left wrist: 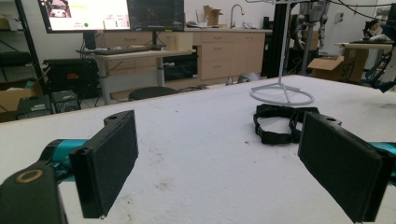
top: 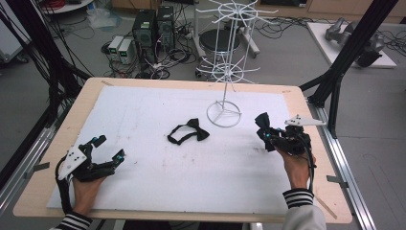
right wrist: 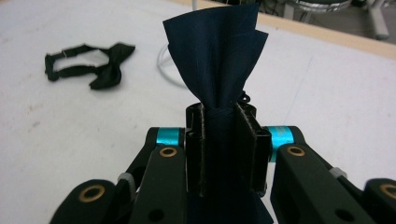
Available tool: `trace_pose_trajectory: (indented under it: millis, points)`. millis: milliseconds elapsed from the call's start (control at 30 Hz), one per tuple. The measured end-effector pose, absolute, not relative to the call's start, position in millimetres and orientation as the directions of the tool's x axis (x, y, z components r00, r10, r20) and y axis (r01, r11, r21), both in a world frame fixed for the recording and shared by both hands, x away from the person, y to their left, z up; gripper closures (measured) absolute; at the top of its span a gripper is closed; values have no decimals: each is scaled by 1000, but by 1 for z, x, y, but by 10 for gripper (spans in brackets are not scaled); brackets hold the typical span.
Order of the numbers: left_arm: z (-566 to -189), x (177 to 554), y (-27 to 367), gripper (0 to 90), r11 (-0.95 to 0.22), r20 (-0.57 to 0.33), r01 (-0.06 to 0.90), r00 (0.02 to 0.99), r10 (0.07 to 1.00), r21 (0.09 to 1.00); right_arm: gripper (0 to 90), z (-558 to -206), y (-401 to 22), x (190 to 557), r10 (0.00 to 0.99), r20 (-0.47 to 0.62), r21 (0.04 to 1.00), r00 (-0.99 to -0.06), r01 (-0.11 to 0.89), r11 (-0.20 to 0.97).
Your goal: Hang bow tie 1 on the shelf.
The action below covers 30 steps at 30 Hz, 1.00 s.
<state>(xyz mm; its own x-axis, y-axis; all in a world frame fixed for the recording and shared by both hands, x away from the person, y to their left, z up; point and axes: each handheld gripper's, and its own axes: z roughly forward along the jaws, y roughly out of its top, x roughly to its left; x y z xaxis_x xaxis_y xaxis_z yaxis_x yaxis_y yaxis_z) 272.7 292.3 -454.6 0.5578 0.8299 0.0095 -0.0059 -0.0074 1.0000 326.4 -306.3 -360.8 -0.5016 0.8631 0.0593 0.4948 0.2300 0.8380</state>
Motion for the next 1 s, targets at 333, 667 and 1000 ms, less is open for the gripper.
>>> trace_pose_trajectory:
  millis: [333,667,1000]
  points:
    - [-455,273,292,126,-2,4,-5,558,830,1000,750,-338,-303,331,884,74,888,-462,434,153]
    - [-455,273,292,126,-2,5,-5,558,830,1000,750,-327,-303,337,890,113,927,-442,369,66]
    - [-455,273,292,126,5,0,-8,558,830,1000,751,-319,-303,350,899,115,941,-424,336,39]
